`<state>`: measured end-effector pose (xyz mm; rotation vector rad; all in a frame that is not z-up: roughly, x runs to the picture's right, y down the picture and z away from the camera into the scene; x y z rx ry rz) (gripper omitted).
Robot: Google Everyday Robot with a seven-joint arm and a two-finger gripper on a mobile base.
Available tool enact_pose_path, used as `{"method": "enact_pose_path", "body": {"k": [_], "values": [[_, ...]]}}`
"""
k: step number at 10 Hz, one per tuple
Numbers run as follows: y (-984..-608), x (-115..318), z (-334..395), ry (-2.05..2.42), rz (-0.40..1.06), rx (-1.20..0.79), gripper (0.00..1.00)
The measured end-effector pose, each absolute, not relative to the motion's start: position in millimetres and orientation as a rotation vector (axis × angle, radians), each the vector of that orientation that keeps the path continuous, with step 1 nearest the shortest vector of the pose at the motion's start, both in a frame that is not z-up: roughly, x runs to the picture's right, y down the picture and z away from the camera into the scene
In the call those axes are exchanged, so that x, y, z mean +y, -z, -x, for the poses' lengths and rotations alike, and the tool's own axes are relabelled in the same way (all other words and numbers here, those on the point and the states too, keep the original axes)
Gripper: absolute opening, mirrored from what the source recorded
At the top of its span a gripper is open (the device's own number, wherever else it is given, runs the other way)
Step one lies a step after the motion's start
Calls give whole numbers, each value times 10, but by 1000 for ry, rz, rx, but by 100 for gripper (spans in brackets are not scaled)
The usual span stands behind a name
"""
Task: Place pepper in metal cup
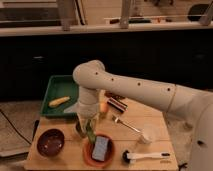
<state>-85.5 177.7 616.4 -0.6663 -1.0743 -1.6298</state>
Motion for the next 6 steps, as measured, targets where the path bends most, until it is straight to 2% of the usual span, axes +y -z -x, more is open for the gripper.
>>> {"method": "enact_pose_path", "body": {"k": [6], "values": [[-6145,1892,1177,1690,835,-1083,1]]}}
